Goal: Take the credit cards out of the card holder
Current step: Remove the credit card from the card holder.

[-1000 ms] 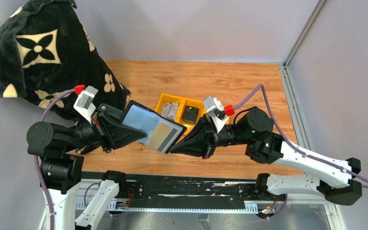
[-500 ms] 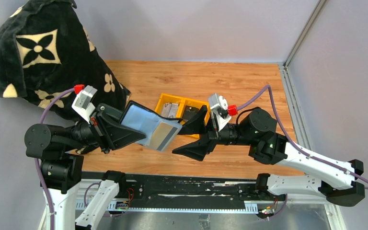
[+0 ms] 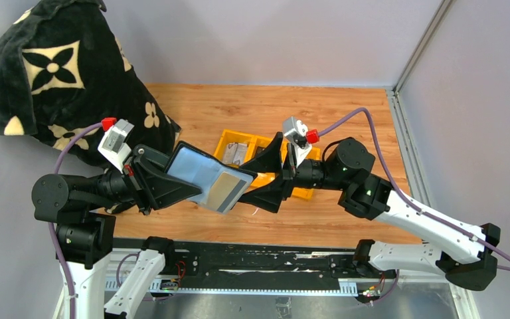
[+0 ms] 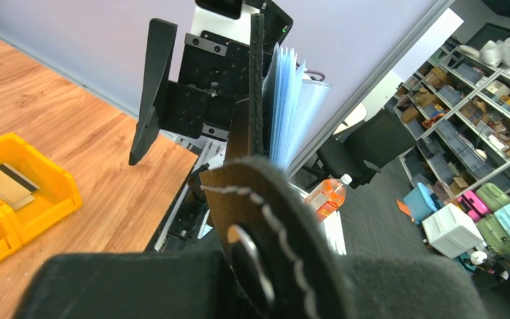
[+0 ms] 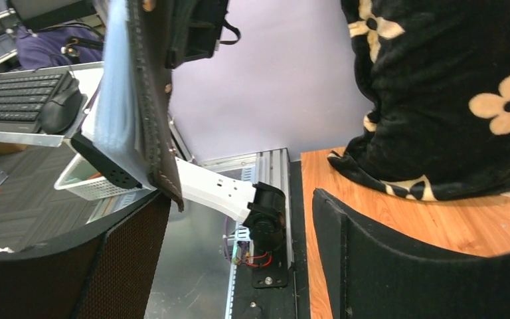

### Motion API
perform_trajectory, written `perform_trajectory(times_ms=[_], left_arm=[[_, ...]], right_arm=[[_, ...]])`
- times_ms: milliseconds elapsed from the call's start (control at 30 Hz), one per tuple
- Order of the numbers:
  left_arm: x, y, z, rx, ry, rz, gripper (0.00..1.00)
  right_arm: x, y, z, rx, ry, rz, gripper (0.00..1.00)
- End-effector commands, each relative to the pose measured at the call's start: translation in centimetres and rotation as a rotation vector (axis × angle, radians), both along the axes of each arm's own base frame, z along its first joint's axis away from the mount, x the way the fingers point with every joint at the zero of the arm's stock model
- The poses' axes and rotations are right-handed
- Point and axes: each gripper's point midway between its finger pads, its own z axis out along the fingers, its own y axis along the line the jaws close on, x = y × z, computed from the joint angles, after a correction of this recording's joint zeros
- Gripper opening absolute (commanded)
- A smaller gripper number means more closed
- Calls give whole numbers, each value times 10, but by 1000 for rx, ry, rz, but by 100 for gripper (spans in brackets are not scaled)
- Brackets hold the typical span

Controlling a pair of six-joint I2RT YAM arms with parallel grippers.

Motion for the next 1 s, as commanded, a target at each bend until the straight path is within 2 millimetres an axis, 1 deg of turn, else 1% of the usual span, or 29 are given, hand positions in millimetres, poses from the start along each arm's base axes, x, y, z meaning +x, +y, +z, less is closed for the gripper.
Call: perform_trajectory(times_ms=[0, 100, 133, 233, 500, 600, 733, 833, 967], left_arm=[[-5, 0, 6, -3, -22, -16, 0], [-4, 0, 6, -3, -22, -16, 0], [-4, 0, 6, -3, -23, -15, 0], [-4, 0, 6, -3, -22, -15, 0], [-3, 0, 6, -4, -21, -12, 0], [-4, 0, 7, -4, -26, -14, 0], [-5, 0, 7, -4, -28, -14, 0], [-5, 0, 7, -3, -29, -14, 0], [-6, 0, 8, -5, -31, -13, 0]], right_arm=[[-18, -7, 24, 75, -21, 104, 82], [-34, -11, 30, 119, -51, 194, 83], [-39, -13, 31, 132, -62, 225, 81], [-50, -17, 35, 153, -89, 287, 71], [-47, -10, 41, 157, -72, 292, 38], [-46, -8, 42, 154, -65, 288, 29], [-44, -8, 42, 157, -59, 280, 25], [-43, -7, 43, 162, -54, 274, 19], [-43, -7, 47, 171, -50, 275, 16]])
